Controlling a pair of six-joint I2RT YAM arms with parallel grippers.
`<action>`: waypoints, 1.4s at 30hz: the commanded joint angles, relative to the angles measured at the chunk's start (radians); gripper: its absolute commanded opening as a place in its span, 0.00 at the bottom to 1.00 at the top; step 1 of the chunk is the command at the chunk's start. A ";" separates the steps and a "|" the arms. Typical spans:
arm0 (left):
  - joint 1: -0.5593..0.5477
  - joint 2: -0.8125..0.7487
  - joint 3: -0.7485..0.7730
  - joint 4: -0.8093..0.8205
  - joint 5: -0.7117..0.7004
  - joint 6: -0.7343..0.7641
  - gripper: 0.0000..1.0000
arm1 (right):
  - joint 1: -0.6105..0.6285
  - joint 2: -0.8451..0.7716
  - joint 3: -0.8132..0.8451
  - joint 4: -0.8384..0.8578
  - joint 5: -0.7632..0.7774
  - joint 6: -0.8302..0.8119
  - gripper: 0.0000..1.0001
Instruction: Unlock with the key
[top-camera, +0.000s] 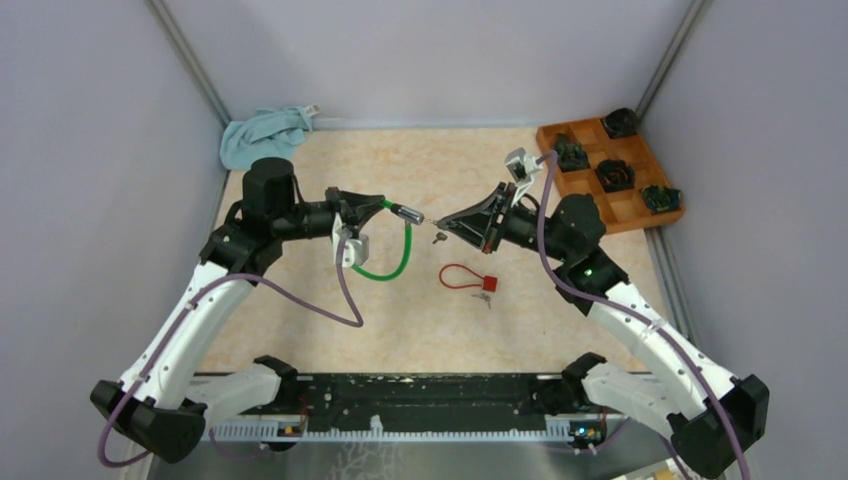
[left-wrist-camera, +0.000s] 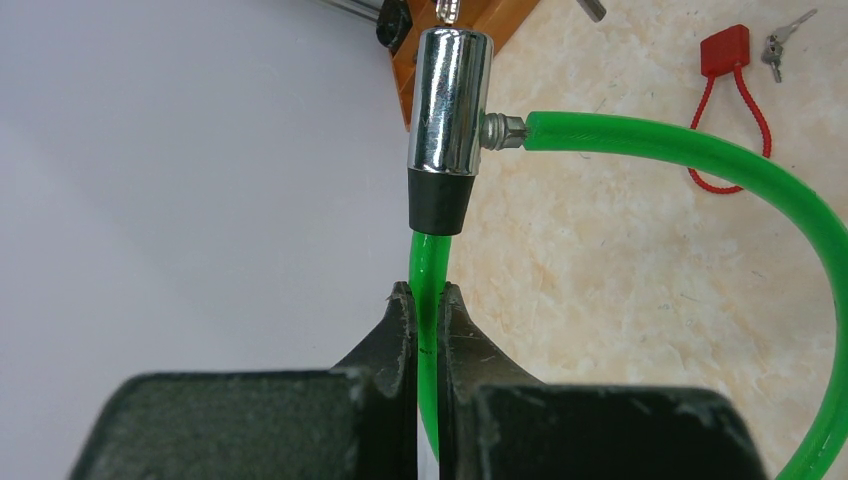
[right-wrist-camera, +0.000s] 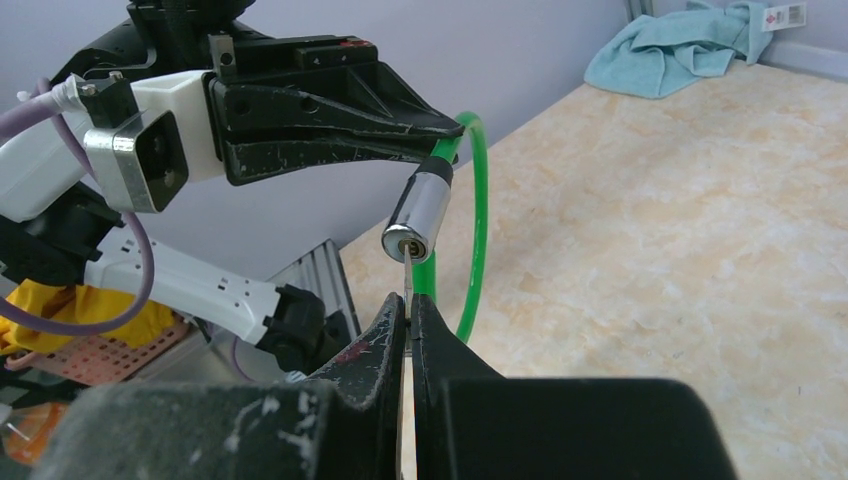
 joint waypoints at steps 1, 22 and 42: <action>-0.003 -0.026 0.000 0.054 0.011 0.006 0.00 | 0.009 0.012 0.049 0.073 -0.020 0.023 0.00; -0.002 -0.020 0.015 0.041 0.013 0.009 0.00 | 0.017 0.033 0.036 0.051 -0.007 0.010 0.00; -0.003 -0.023 0.024 0.021 0.028 0.013 0.00 | 0.017 0.037 0.031 0.016 0.036 -0.009 0.00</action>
